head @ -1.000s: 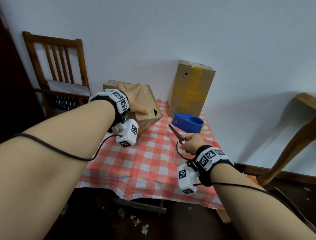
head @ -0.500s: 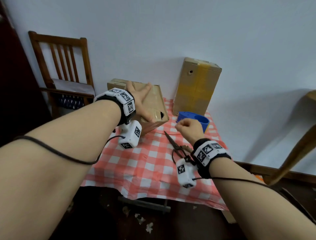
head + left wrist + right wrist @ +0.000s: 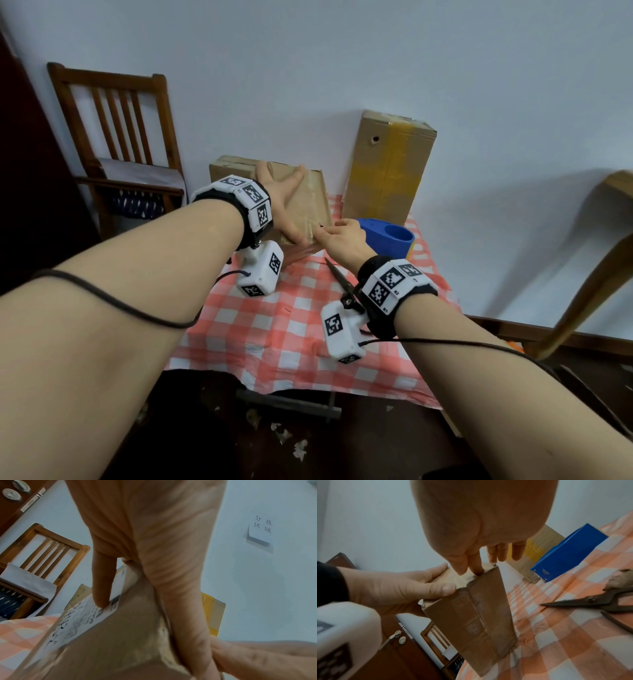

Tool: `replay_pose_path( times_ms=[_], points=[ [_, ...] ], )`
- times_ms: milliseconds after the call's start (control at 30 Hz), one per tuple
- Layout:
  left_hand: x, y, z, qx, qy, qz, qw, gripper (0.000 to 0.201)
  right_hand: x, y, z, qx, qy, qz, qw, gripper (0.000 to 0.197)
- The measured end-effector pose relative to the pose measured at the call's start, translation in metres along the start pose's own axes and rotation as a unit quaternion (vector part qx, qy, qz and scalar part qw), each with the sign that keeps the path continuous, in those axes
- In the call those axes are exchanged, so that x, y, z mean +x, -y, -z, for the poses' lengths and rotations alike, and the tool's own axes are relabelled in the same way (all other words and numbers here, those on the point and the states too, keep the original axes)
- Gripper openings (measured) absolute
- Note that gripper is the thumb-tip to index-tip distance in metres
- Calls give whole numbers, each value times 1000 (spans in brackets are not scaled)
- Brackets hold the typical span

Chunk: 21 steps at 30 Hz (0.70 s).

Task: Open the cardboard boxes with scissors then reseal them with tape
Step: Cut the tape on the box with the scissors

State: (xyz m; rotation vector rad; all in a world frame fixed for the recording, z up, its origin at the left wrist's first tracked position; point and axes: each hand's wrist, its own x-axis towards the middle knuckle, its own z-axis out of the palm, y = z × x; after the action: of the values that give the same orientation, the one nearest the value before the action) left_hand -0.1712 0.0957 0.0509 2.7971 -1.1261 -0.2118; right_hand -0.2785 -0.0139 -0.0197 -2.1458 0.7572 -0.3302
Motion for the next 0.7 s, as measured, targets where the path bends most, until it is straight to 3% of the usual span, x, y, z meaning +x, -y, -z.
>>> replay_pose_path(
  times_ms=[67, 133, 267, 400, 567, 700],
  points=[
    [2, -1, 0, 11, 3, -11, 1000, 141, 4, 2, -3, 12, 15, -24, 1000, 41],
    [3, 0, 0, 20, 7, -15, 1000, 142, 8, 1, -5, 96, 18, -34, 995, 44],
    [5, 7, 0, 22, 4, -23, 999, 141, 5, 1, -3, 160, 58, -19, 985, 38],
    [4, 14, 2, 10, 10, -19, 1000, 142, 4, -2, -5, 195, 43, -9, 980, 34],
    [4, 16, 2, 10, 12, -17, 1000, 142, 3, 1, -8, 220, 98, -37, 970, 33],
    [4, 18, 2, 3, 17, -18, 1000, 145, 7, -1, -11, 257, 92, -56, 960, 11]
  ],
)
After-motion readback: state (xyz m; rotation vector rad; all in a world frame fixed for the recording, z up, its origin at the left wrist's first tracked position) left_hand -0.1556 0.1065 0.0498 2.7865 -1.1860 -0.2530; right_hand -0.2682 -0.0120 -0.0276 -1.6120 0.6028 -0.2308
